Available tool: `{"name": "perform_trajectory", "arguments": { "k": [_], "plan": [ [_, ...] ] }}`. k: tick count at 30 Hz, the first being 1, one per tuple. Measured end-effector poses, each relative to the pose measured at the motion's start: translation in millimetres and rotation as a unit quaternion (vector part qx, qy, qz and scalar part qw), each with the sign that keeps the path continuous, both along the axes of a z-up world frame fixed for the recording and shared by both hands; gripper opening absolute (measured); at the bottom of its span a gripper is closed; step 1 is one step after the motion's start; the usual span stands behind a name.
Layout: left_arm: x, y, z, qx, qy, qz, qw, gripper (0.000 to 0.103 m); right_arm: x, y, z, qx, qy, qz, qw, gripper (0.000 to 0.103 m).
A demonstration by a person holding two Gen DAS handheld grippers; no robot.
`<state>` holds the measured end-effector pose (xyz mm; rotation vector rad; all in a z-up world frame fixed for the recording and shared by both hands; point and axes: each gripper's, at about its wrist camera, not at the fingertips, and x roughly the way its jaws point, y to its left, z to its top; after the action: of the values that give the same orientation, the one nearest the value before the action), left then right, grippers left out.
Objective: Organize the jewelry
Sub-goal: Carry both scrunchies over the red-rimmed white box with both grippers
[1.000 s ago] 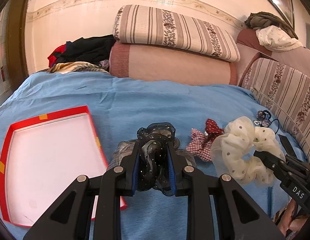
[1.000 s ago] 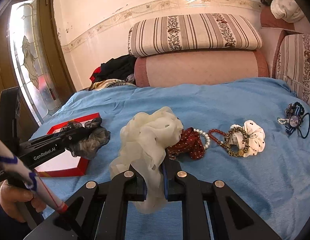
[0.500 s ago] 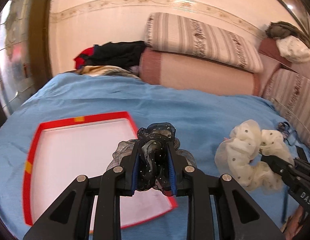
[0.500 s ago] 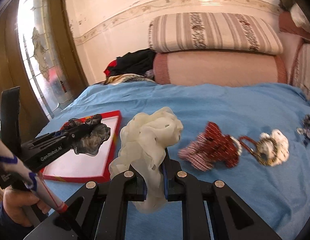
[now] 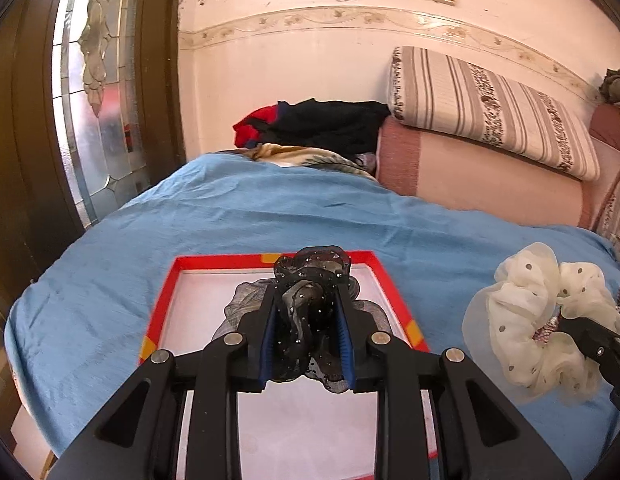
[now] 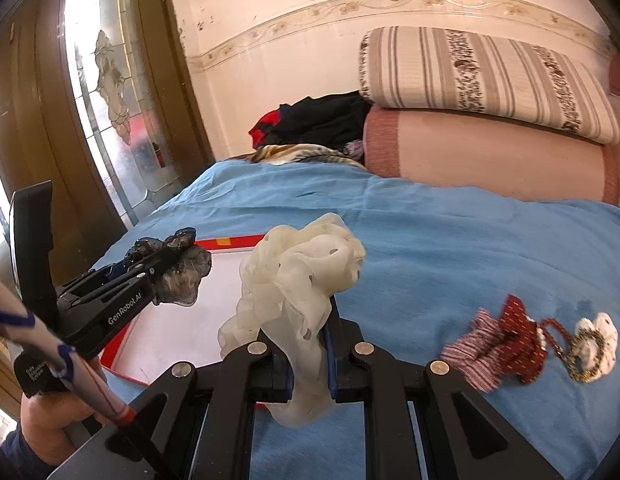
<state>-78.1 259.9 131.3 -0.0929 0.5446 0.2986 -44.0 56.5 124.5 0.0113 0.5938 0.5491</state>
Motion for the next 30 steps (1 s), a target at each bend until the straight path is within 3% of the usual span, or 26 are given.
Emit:
{"name": "perform_trajectory", "arguments": {
  "k": [20,30],
  "plan": [
    [41,80,-17,-0.022,0.039,0.07,0.9965,0.025,48,83,1,0.001,0.033,0.052,0.998,0.013],
    [68,115,-31,-0.027,0.063,0.1,0.9926,0.025,86,121,-15,-0.006,0.062,0.056,0.997,0.013]
  ]
}}
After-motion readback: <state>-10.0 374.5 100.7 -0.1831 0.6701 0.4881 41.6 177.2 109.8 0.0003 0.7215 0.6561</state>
